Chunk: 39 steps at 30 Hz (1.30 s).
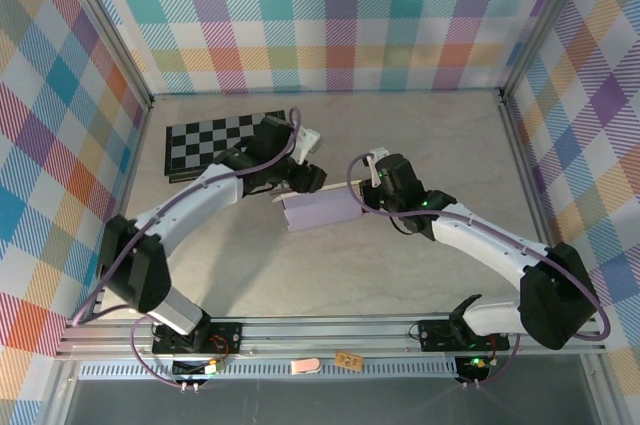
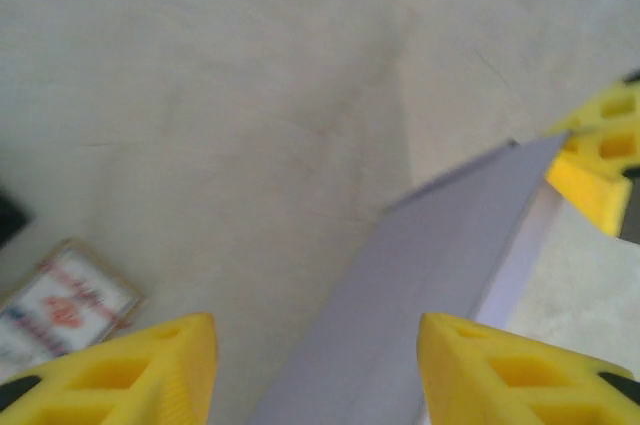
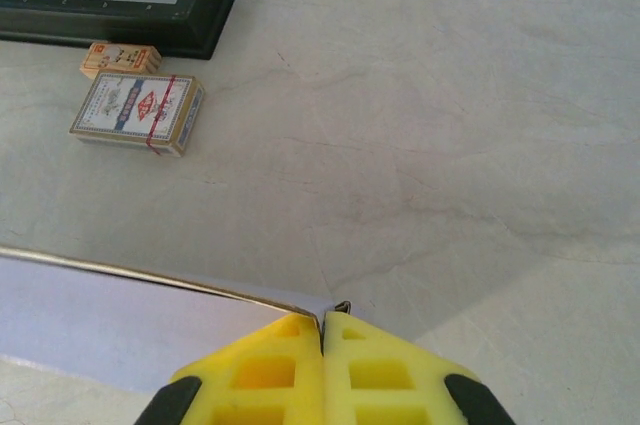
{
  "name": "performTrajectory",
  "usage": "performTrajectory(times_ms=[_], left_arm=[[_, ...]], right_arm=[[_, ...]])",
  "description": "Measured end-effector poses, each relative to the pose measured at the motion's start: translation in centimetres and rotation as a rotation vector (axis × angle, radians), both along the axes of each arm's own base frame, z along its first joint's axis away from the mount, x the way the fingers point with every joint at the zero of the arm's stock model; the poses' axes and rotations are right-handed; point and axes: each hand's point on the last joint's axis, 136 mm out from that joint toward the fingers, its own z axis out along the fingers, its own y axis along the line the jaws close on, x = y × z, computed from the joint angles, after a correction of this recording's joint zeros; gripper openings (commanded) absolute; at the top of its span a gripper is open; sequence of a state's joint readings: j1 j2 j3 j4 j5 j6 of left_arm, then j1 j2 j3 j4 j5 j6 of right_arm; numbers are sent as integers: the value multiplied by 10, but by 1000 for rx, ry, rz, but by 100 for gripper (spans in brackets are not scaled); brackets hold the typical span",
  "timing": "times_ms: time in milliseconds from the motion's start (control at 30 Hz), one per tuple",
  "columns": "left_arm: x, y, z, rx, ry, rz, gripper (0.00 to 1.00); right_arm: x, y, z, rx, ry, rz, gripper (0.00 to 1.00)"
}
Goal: Fold the paper box
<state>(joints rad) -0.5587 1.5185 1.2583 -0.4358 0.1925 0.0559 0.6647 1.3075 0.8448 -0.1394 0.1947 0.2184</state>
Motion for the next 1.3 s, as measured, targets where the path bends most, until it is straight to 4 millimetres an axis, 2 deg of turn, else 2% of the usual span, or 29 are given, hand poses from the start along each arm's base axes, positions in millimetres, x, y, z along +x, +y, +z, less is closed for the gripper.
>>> performTrajectory(times_ms=[133,233,300,433,533,633,800,967,1300], left_arm=[[0,41,29,-60,32,300,44],[-21,63,35,-112,124,449,44],[-40,75,29,-146,196,527,44],[-80,96,-3,-188,359,676,45],[-92,94,-23,-244,473,746,47],[-92,85,-33,-303,544,782,49],[-86,74,-36,-387,576,789,49],[-73,63,-38,-440,579,788,46],[-63,59,-49,-457,571,793,37]], right_arm=[[0,0,0,-3,0,-12,0],[0,-1,0,-6,-3,-25,0],[0,-2,0,-6,-1,-36,0],[-1,-2,0,-11,-2,-45,0],[-1,-3,0,-17,2,-48,0],[0,-3,0,-23,5,-55,0],[2,-2,0,-31,8,-63,0],[2,-3,0,-31,15,-71,0],[2,-3,0,-33,19,-71,0]])
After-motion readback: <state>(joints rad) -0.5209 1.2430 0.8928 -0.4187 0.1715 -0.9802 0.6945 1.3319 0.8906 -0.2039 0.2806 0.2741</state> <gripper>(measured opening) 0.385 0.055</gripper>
